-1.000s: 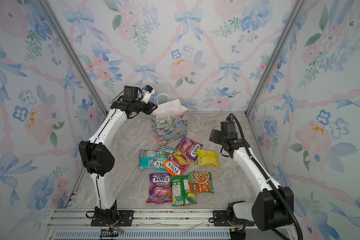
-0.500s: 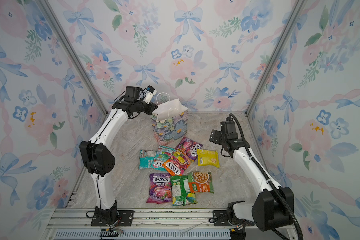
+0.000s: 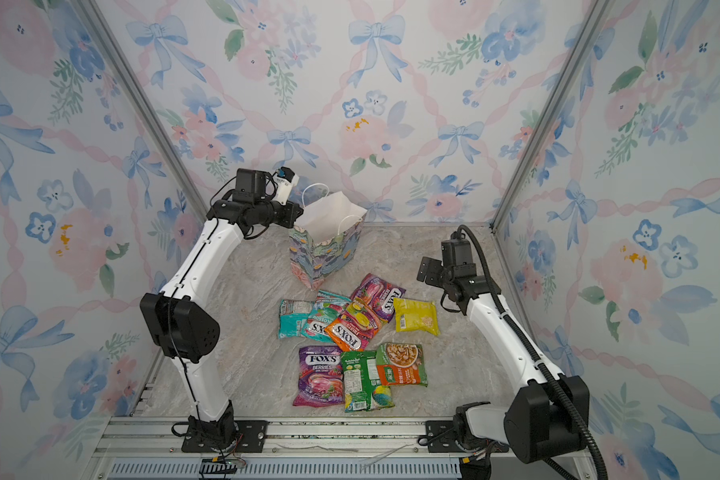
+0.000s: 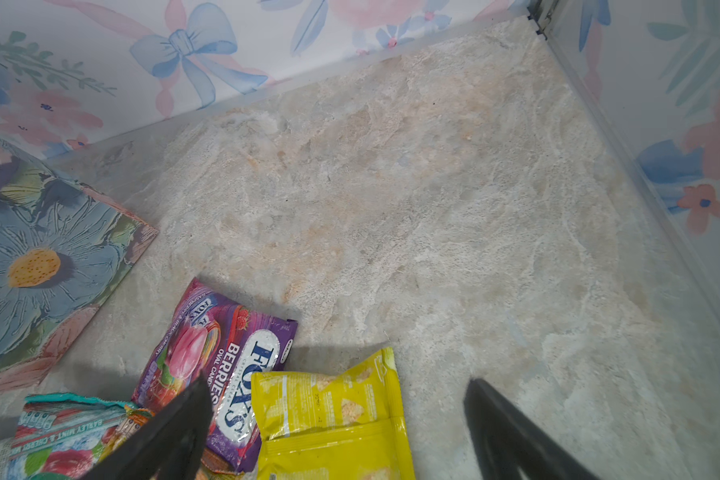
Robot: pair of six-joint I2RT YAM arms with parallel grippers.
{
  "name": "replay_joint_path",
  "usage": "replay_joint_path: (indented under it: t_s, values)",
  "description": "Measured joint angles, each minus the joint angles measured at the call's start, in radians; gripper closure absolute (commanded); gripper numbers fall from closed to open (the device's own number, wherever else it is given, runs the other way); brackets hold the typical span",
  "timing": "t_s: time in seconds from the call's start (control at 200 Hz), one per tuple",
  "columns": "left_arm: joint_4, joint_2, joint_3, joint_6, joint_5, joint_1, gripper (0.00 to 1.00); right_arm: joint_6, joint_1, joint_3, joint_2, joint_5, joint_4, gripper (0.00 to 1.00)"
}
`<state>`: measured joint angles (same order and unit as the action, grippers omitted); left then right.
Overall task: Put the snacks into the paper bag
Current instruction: 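Grip the bag rim with left gripper while right grasps orange Fox's packet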
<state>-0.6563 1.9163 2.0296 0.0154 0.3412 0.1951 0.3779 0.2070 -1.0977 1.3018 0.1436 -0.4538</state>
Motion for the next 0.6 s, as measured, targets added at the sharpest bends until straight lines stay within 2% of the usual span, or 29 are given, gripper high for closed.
replay_joint_path:
  t_s: [0.285,0.6]
  values:
    - [0.000,-0.073,-0.113,-0.054,0.069,-0.111,1.00,0.008,0.062,-0.029,0.027,-0.028,-0.008,0.02]
    - [-0.001,-0.194,-0.253,-0.054,0.102,-0.167,1.00,0.072,0.236,-0.023,0.044,-0.032,-0.045,0.00]
